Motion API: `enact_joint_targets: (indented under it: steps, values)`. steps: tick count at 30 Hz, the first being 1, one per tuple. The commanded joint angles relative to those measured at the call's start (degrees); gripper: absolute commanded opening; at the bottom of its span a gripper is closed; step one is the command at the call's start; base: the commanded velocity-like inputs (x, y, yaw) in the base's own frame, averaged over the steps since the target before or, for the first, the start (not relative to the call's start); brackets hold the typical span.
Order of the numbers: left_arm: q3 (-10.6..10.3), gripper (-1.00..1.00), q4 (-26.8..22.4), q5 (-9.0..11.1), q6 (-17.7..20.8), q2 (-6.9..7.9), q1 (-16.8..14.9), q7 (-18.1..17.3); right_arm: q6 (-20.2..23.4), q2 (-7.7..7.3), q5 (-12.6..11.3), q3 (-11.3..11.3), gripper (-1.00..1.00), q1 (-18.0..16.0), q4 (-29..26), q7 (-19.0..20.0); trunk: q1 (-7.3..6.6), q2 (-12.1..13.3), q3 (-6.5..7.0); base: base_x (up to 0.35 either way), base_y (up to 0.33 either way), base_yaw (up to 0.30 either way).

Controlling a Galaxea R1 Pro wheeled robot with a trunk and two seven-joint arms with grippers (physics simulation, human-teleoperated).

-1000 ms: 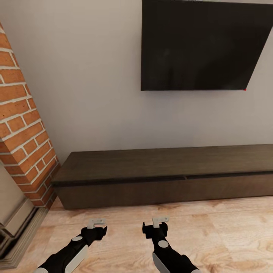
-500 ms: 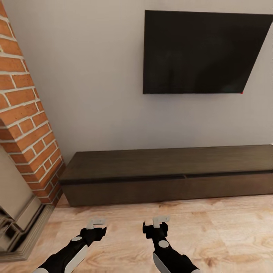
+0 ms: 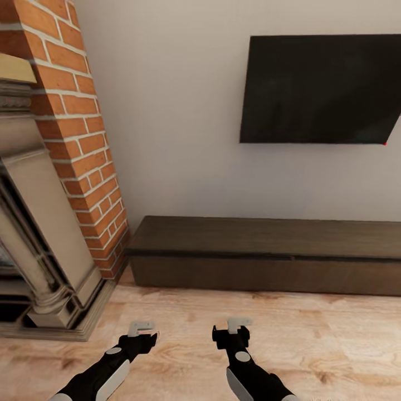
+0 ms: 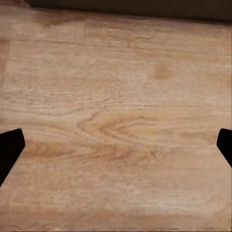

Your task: Place each of the two pumpkins and all three candles from the living room inside a cabinet in the living room (use any cabinet), then make sure every cabinet is closed, and position the cauldron so it is next to a table in the living room.

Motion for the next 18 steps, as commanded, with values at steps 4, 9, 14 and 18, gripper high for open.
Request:
enact_joint_targets:
  steps: [4,9,14,18]
  values:
    - [-0.52,1.00,-0.18,0.47,0.14,0.00,-0.05,0.55,-0.30,-0.04,-0.66,-0.08,1.00,-0.07,0.08,-0.36,-0.93,1.59,0.68,-0.267,0.080,0.289]
    - [-0.53,1.00,-0.18,0.47,0.13,-0.06,-0.05,0.56,-0.28,0.02,-0.68,-0.19,1.00,-0.04,0.12,-0.32,-2.02,3.60,1.58,-0.082,0.021,0.291]
    - [-0.54,1.00,-0.19,0.47,0.13,-0.12,-0.05,0.56,-0.28,0.07,-0.68,-0.15,1.00,0.01,0.13,-0.34,-3.12,5.60,2.48,-0.017,0.004,0.292]
    - [-0.54,1.00,-0.19,0.47,0.13,-0.13,-0.05,0.56,-0.28,0.10,-0.68,-0.09,1.00,0.01,0.13,-0.32,-4.00,7.21,3.20,-0.004,0.001,0.292]
